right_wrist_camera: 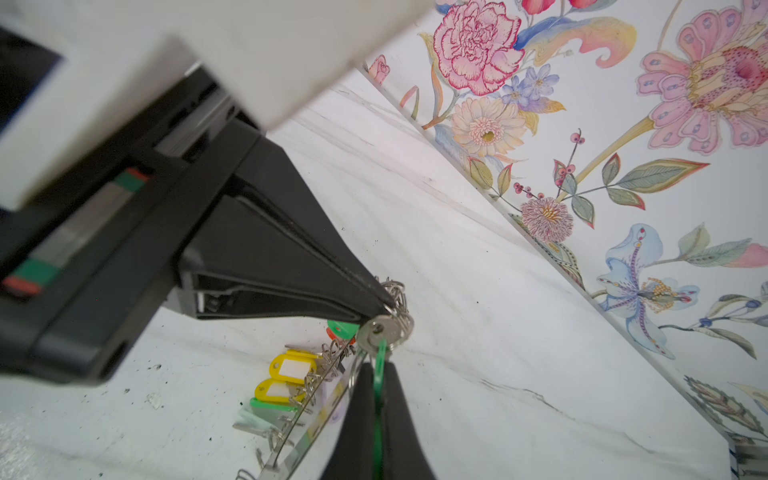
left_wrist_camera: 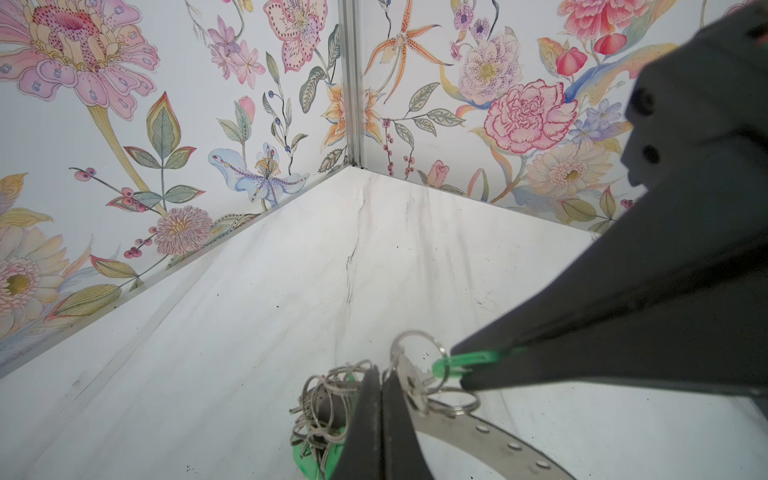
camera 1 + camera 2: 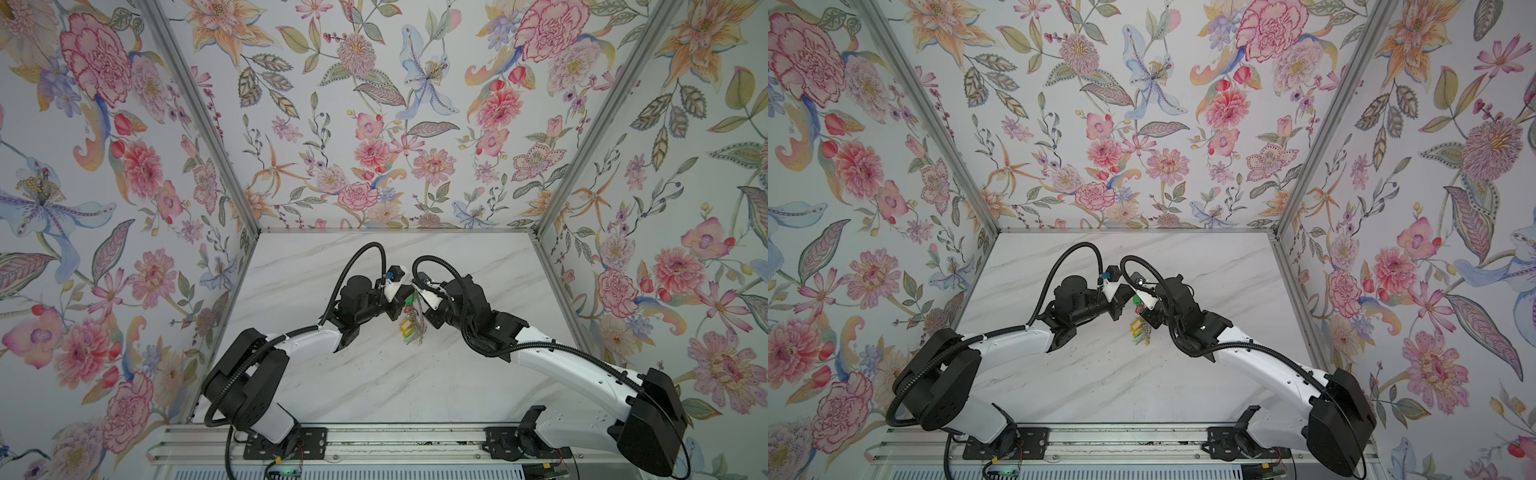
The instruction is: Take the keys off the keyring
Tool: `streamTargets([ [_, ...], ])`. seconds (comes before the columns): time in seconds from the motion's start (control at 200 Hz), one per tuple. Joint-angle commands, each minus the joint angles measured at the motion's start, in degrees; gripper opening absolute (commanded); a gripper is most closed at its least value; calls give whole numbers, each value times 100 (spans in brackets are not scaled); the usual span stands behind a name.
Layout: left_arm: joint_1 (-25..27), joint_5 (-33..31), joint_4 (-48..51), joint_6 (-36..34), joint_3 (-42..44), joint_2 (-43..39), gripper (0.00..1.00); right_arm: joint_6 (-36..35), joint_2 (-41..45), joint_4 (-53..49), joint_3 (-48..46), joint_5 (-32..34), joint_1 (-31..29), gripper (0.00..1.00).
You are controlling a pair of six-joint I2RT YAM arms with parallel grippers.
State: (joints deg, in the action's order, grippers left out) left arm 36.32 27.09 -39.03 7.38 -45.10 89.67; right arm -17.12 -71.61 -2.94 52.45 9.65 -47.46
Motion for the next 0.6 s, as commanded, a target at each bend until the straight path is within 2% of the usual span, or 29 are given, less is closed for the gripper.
streamTargets([
  [0.0,-774,-2022,619,298,-13,224,0,42,598,59,3,-771,-411,0],
  [0.596,-941,-2032,545,338,105,158,0,157,751,-49,-175,-397,-421,0],
])
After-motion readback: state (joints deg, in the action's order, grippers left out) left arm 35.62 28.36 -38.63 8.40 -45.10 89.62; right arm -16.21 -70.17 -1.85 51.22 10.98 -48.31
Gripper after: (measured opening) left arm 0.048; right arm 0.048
